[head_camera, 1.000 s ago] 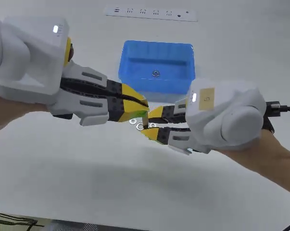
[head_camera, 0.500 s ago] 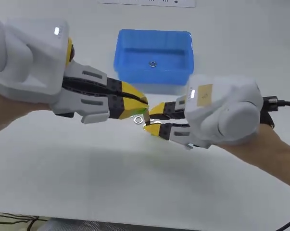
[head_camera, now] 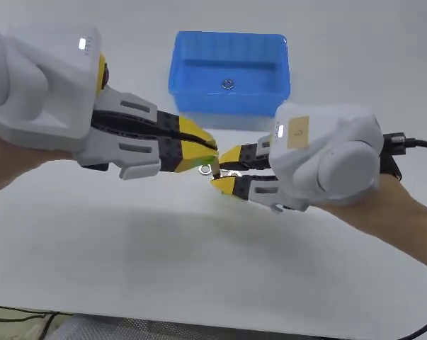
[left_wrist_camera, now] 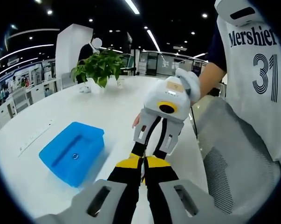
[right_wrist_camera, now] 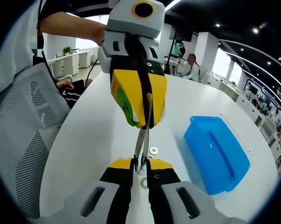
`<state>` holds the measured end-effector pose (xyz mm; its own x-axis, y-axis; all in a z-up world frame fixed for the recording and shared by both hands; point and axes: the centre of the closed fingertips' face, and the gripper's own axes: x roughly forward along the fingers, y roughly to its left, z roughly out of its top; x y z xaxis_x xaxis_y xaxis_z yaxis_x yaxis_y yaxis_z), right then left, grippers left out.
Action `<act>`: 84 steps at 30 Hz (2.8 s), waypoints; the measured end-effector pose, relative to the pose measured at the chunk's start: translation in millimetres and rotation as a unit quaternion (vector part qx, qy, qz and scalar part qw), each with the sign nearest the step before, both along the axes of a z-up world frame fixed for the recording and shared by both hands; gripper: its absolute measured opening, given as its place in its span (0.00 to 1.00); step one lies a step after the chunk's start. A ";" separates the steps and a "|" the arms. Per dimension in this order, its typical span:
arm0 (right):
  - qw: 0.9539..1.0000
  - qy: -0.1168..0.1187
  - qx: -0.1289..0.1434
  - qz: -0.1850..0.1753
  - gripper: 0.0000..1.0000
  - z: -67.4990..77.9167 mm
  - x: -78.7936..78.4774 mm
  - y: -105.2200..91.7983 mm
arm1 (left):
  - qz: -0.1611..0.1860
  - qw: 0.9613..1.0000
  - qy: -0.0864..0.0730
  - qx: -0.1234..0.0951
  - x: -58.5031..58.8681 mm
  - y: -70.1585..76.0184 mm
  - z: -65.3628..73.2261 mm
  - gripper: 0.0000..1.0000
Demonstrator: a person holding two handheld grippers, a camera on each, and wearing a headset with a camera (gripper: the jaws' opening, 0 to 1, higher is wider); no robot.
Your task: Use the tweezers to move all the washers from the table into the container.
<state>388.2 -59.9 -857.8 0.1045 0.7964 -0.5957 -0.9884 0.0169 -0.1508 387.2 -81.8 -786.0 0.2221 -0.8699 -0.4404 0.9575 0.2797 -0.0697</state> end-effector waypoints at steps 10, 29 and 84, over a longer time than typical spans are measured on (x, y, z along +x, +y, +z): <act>1.000 0.004 0.000 -0.001 0.12 -1.5 -1.8 -0.4 | 0.003 1.000 -0.010 0.005 -0.3 -1.2 -0.8 0.06; 1.000 0.026 0.005 -0.008 0.10 -2.4 0.0 0.0 | 0.006 1.000 0.013 0.009 1.6 1.9 -3.4 0.06; 0.995 -0.089 0.041 -0.026 0.10 111.3 46.7 8.5 | -0.055 0.993 -0.097 0.029 34.1 9.4 104.1 0.06</act>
<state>434.9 -51.3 -746.5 0.2453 0.8318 -0.4980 -0.9436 0.0869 -0.3196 421.3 -72.3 -681.9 0.2124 -0.8676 -0.4495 0.9764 0.1703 0.1327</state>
